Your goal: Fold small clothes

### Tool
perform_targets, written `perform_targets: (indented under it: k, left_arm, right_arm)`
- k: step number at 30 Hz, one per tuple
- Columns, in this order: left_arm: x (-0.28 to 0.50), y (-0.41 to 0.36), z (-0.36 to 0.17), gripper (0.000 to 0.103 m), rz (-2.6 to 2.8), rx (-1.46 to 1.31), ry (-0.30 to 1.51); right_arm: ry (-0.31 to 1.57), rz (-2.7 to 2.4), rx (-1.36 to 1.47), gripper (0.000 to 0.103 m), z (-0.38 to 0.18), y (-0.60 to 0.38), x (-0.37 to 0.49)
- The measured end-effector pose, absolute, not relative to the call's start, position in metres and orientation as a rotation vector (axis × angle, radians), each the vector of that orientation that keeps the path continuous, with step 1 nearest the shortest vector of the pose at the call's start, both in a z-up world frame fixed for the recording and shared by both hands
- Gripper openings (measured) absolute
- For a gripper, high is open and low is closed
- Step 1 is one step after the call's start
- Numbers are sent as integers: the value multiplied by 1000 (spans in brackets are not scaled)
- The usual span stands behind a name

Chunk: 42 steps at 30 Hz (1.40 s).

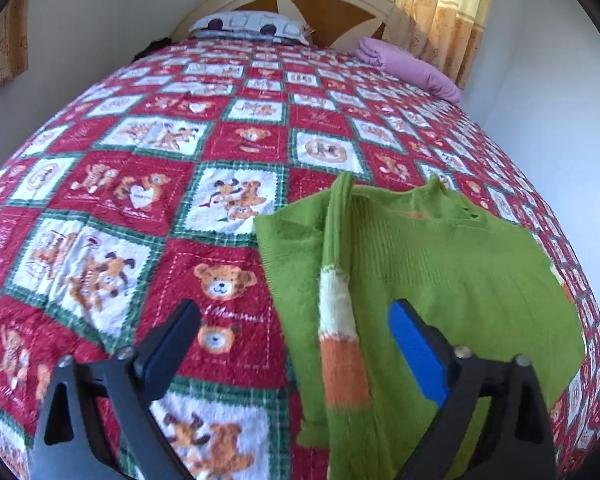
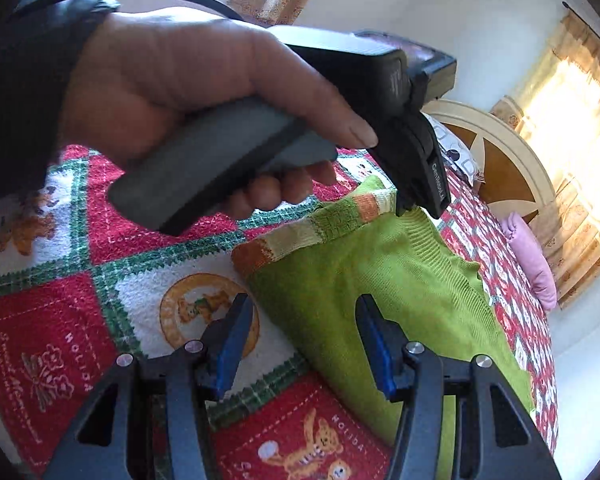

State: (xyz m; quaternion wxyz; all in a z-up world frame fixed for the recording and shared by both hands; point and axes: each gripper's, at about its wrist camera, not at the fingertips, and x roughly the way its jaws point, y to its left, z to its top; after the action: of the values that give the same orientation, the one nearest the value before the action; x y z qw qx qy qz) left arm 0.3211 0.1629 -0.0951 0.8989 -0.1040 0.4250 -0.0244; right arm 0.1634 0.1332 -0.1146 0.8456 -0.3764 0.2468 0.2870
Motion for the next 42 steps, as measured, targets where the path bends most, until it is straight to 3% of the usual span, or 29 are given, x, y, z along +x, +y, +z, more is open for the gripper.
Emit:
perform_targets:
  k: [2,7,11,13,15,16,18,42]
  left_arm:
    - [328,165,-100,91,-69,-237,896]
    - [340,165,-109,75,-95,-256,918]
    - [346,165,-113,65,-111,-259,912]
    - [346,167,-114,51,-139,-279,908]
    - [346,170,-114,30,-159,-309,906]
    - [346,171,-114,26,-169,-321,906]
    - [345,175,-113,16,-187,-360,902]
    - [340,157,-57,14,-221,-545,894]
  right_arm:
    - [517,606,-784,54,-115,134,165]
    - [511,605,-777,54,-114,138,170]
    - [508,614,-787,46,-115,143,168]
    - [517,624,-787,33,-115,144,167]
    - [536,641,-776,21,-114,145,166]
    - [544,646,-771,13,-114,145,166]
    - [557,656,-751,11,-111,142,164]
    - [646,700,-311,5,-64,59,170]
